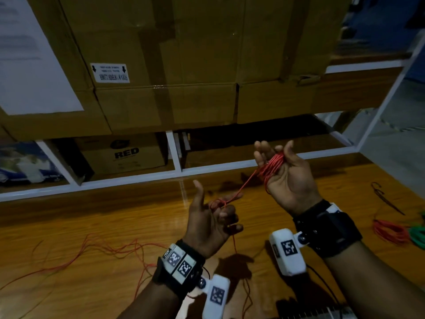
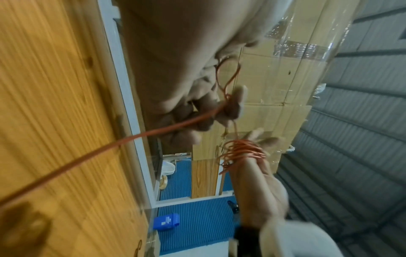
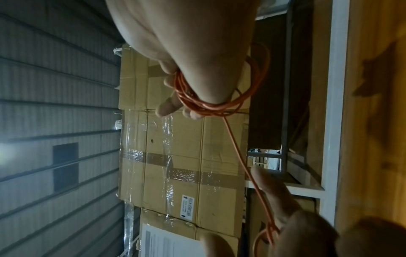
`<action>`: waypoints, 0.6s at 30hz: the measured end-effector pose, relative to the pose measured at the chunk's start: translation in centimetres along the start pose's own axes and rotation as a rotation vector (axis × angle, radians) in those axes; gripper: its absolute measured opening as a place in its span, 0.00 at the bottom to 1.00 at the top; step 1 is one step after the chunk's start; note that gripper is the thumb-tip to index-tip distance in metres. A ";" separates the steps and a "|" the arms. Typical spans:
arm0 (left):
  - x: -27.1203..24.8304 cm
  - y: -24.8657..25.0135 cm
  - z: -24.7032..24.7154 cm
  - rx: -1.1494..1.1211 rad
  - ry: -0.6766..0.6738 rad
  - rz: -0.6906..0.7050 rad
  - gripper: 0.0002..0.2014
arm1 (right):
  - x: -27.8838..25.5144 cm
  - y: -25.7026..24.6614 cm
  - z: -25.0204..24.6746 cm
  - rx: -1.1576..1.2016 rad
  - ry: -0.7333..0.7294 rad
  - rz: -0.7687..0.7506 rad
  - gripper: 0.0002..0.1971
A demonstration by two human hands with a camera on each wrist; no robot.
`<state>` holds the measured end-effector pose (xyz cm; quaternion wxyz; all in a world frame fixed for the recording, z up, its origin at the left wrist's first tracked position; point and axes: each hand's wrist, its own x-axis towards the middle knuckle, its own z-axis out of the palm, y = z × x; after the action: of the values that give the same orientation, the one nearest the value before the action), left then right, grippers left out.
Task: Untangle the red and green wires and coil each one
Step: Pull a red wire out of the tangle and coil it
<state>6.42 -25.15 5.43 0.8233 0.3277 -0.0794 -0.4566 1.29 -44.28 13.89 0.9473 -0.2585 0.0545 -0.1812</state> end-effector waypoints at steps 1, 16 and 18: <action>-0.2 -0.2 0.2 0.082 0.061 0.009 0.42 | 0.2 -0.1 -0.2 -0.004 0.019 -0.018 0.13; -2.5 -0.6 -1.5 0.909 0.420 0.385 0.17 | 0.5 -1.6 -0.9 -0.050 0.228 -0.265 0.11; -2.3 -1.0 -1.4 1.103 0.359 0.397 0.15 | 1.1 -0.9 -1.3 -0.292 0.306 -0.357 0.14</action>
<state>4.98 -23.06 4.11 0.6024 0.7562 -0.2236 -0.1237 1.75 -46.02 13.27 0.8339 -0.3672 0.1762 -0.3724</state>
